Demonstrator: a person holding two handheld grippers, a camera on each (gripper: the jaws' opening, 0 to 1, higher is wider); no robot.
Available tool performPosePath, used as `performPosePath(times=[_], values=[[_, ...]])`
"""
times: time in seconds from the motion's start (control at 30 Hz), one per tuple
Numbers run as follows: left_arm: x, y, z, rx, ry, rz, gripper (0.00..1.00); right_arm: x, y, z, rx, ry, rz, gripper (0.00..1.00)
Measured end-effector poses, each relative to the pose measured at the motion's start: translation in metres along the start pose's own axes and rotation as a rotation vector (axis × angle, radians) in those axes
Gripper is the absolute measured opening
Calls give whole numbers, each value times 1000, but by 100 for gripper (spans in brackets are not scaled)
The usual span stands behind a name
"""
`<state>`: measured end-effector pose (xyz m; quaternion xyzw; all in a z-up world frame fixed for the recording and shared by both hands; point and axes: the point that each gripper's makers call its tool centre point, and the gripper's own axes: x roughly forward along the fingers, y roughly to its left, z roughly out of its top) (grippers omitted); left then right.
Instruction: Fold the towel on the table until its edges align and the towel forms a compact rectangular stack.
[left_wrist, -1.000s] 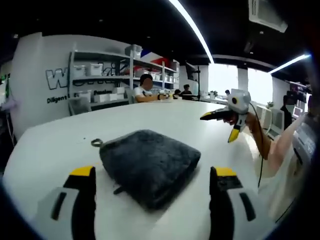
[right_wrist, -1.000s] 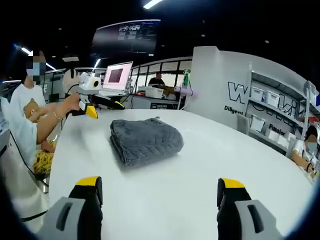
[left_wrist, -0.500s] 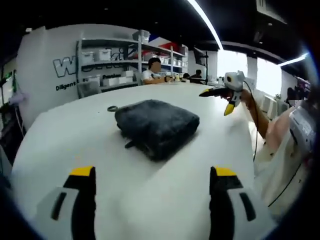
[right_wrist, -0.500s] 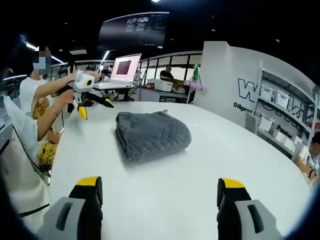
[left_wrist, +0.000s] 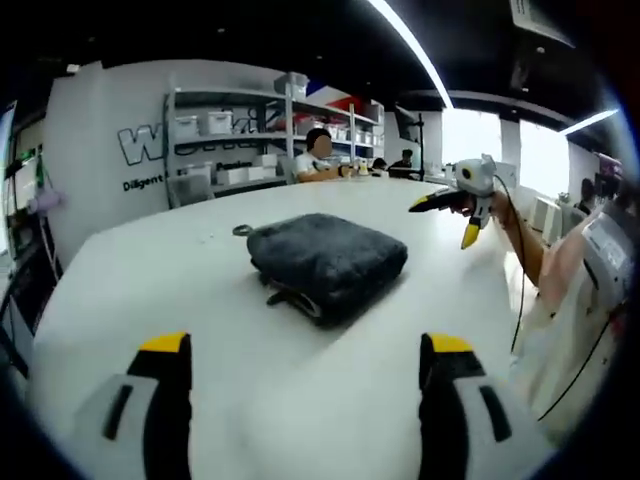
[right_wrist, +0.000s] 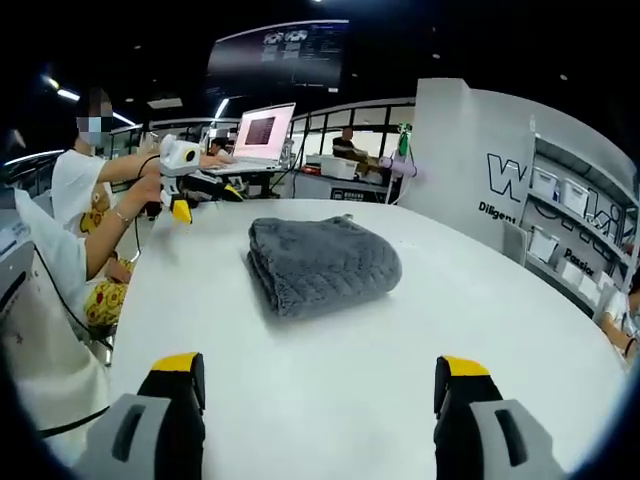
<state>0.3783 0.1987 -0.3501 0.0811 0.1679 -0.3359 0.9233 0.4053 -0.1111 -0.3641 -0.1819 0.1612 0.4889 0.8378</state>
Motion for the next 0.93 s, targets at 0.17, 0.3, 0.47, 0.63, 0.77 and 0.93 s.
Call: performPosePath(times=[0.17,0.3,0.47,0.63,0.77,0.93], values=[[4,-4,-1,4,3,-14,99,-1,-1,-2,6,-4,-6,99],[5,-8,1,12,5,-30,99,-3,-4,1,11,-16,-18,99],[5,-9,6,15,-6,-40,99,-2,-4,5,6,-22,-20,99],[3,-8,8,15,-12,-39,99,-1,-2,6,0,-18,-16,99],[2,-8,6,12,-9,-48,99,-1,-2,6,1,-19,-18,99],[4,-7,4,12,-3,-44,99,-2,-2,5,1,-13,-19,99]])
